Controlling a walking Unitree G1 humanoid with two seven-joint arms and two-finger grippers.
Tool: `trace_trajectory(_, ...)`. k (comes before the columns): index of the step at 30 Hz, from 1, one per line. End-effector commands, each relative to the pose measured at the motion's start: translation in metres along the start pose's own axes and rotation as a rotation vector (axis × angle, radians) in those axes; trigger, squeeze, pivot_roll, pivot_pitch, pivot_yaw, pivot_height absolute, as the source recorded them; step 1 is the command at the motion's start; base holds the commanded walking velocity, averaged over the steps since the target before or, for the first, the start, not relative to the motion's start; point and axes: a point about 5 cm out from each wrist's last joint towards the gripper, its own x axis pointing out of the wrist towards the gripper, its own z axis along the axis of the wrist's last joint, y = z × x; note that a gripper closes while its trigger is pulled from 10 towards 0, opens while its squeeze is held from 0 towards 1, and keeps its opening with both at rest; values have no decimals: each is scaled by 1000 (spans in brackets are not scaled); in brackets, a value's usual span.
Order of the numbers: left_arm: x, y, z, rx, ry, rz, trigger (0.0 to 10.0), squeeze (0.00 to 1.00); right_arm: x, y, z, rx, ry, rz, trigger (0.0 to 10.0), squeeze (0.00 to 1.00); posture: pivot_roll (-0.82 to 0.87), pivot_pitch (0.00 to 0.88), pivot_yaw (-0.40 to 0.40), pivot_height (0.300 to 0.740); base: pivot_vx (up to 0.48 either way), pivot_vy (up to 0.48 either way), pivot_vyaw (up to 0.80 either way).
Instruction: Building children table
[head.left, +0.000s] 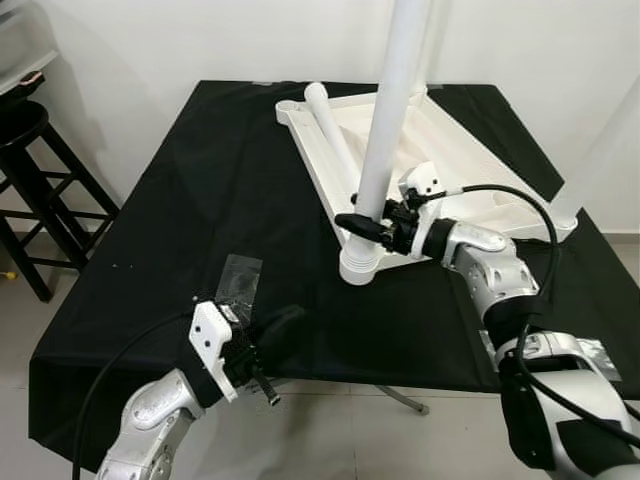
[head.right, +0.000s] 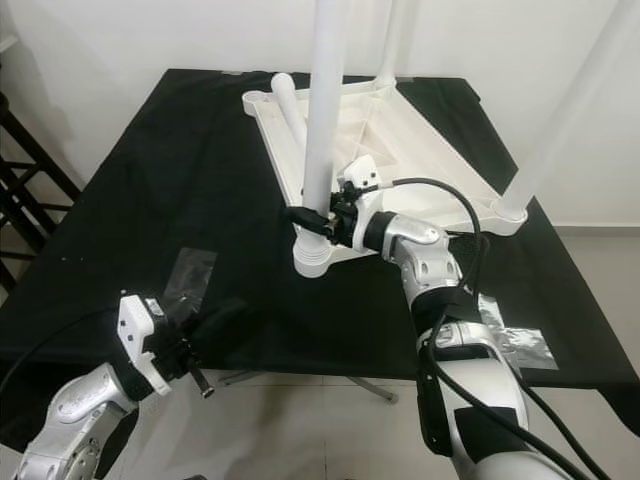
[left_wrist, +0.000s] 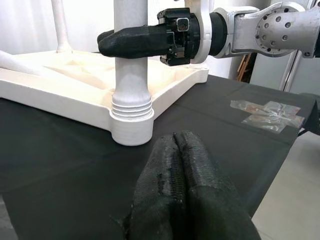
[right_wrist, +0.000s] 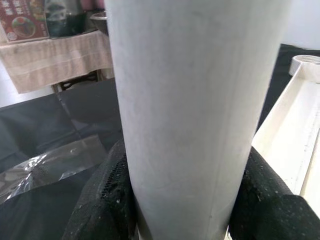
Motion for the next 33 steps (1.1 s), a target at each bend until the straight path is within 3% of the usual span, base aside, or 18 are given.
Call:
trace_trajectory(1,-2,-2,-5,-8,13,-4,10000,0,-9,-4,-20,57,41,-152,0,0,27,133,-12,740,0,0,0)
trace_trajectory(4,-3,-2,-5,-7,14,-5,10000,0,-9,3,-31,53,74,-208,0,0,26,136,-12,740,0,0,0)
trace_trajectory(6,-4,-3,-5,-5,16,-6,10000,0,-11,19,-58,120,135,-525,0,0,25,146,-6,740,0,0,0)
trace_trajectory(7,-4,-3,-5,-5,16,-6,10000,0,-11,19,-58,120,135,-525,0,0,25,146,-6,740,0,0,0)
trace_trajectory(9,-4,-3,-5,0,22,-15,10000,0,-6,67,-70,174,136,-683,0,0,27,147,5,740,0,0,0)
trace_trajectory(12,-4,-3,-5,-2,26,-20,10000,0,4,89,-68,166,114,-629,0,0,23,145,8,740,0,0,0)
trace_trajectory(17,-3,-4,-7,-1,30,-36,10000,0,9,92,-67,141,142,-577,0,0,31,141,-7,740,0,0,0)
trace_trajectory(18,-3,-5,-7,-2,29,-32,10000,0,11,90,-63,134,147,-587,2549,0,29,139,-5,740,0,0,0)
trace_trajectory(19,-3,-5,-7,-2,28,-31,10000,0,11,90,-62,132,150,-596,2549,0,29,139,-5,740,0,0,0)
trace_trajectory(20,-3,-4,-7,-4,26,-28,10000,0,13,90,-61,121,166,-585,10000,0,29,139,-5,740,0,0,0)
trace_trajectory(22,-3,-4,-7,-9,23,-20,10000,0,15,94,-58,117,186,-574,10000,0,25,137,-4,740,0,0,0)
trace_trajectory(23,-2,-5,-8,-9,23,-19,10000,0,18,85,-43,113,114,-511,10000,1000,32,129,-6,740,0,0,0)
trace_trajectory(27,0,-5,-9,-10,24,-20,10000,0,24,71,-16,87,11,-350,10000,1000,29,124,-7,740,0,0,0)
trace_trajectory(28,0,-5,-9,-11,25,-21,10000,0,24,70,-12,49,15,-256,10000,612,29,124,-7,740,0,0,0)
trace_trajectory(29,1,-5,-10,-13,25,-22,10000,0,23,65,-5,20,5,-179,10000,0,30,120,-9,740,0,0,0)
trace_trajectory(30,1,-5,-10,-13,25,-22,10000,0,23,65,-5,20,5,-179,10000,0,30,120,-9,740,0,0,0)
trace_trajectory(31,1,-5,-10,-16,23,-22,10000,0,19,57,6,-18,-8,-31,10000,0,27,116,-10,740,0,0,0)
trace_trajectory(33,2,-4,-10,-18,20,-19,10000,0,14,50,11,-55,-3,73,10000,0,30,116,-11,740,0,0,0)
